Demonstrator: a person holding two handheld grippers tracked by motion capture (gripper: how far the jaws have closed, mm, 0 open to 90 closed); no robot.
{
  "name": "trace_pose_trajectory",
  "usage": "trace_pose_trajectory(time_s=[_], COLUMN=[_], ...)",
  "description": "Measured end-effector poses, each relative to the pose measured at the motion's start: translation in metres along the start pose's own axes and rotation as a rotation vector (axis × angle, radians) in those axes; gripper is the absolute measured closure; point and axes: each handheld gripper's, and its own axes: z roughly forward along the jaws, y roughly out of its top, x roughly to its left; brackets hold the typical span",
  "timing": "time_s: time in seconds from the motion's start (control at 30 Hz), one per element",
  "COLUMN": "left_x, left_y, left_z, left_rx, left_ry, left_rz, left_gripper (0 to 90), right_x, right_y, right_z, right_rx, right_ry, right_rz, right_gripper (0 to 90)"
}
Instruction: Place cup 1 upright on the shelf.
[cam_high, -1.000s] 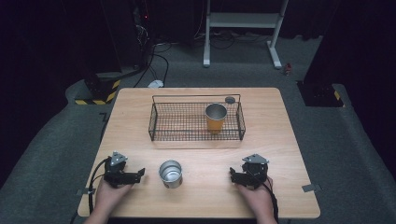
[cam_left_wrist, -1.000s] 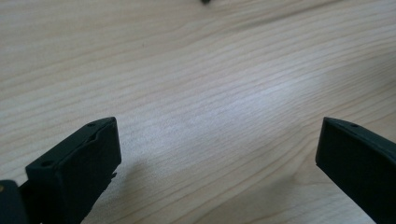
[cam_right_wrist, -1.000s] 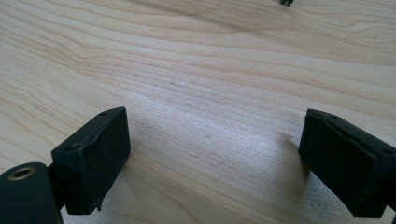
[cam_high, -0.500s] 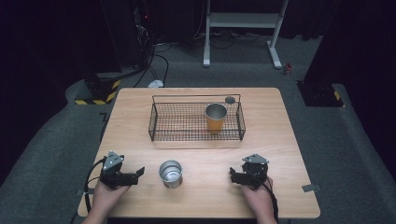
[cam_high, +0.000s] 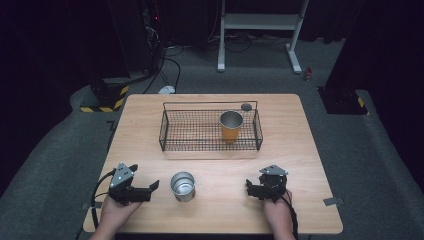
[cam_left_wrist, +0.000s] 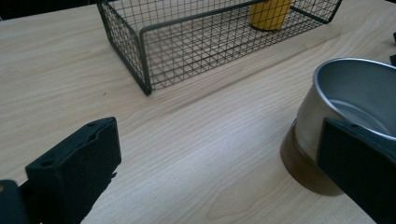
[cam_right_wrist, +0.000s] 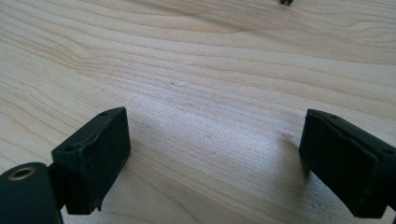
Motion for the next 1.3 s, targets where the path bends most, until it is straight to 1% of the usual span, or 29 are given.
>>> trace_pose_trajectory(time_s=[0.1, 0.2, 0.27, 0.33, 0.37, 0.47, 0.5, 0.53, 0.73, 0.9, 0.93, 1.07, 1.2, 1.23, 1.3], left_x=[-0.006, -0.011, -0.015, -0.018, -0.02, -0.025, -0.027, -0.028, -0.037, -0.044, -0.047, -0.054, -0.061, -0.062, -0.065], left_y=[0.003, 0.007, 0.009, 0.01, 0.011, 0.013, 0.013, 0.014, 0.018, 0.021, 0.022, 0.027, 0.029, 0.029, 0.028], left_z=[-0.001, -0.003, -0.003, -0.004, -0.003, -0.002, -0.002, -0.001, 0.003, 0.009, 0.011, 0.018, 0.025, 0.027, 0.03], left_rx=[-0.018, -0.032, -0.039, -0.043, -0.045, -0.046, -0.05, -0.051, -0.06, -0.047, -0.044, -0.043, -0.044, -0.044, -0.039], left_ry=[-0.022, -0.047, -0.067, -0.083, -0.094, -0.108, -0.122, -0.128, -0.172, -0.189, -0.199, -0.213, -0.236, -0.234, -0.24], left_rz=[0.001, 0.012, 0.007, 0.013, 0.009, 0.023, 0.017, 0.027, 0.034, 0.061, 0.065, 0.074, 0.068, 0.075, 0.076], left_gripper=[0.6, 0.6, 0.6, 0.6, 0.6, 0.6, 0.6, 0.6, 0.7, 0.6, 0.7, 0.6, 0.6, 0.4, 0.2], right_x=[0.0, 0.0, 0.0, 0.0, 0.0, 0.0, 0.0, 0.0, 0.0, 0.0, 0.0, 0.0, 0.0, 0.0, 0.0], right_y=[0.0, 0.0, 0.0, 0.0, 0.0, 0.0, 0.0, 0.0, 0.0, 0.0, 0.0, 0.0, 0.0, 0.0, 0.0], right_z=[0.0, 0.0, 0.0, 0.0, 0.0, 0.0, 0.0, 0.0, 0.0, 0.0, 0.0, 0.0, 0.0, 0.0, 0.0], right_rx=[0.002, 0.002, 0.0, 0.002, 0.002, 0.002, 0.002, 0.002, 0.001, 0.001, 0.002, 0.002, 0.0, 0.002, 0.002], right_ry=[0.0, 0.0, 0.0, 0.0, 0.0, 0.0, 0.0, 0.0, 0.0, 0.0, 0.0, 0.0, 0.0, 0.0, 0.0], right_rz=[0.0, 0.0, 0.0, 0.0, 0.0, 0.0, 0.0, 0.0, 0.0, 0.0, 0.0, 0.0, 0.0, 0.0, 0.0], right_gripper=[8.9, 8.8, 8.9, 8.9, 8.9, 8.9, 8.9, 8.9, 8.9, 8.9, 8.9, 8.9, 8.9, 8.9, 8.9])
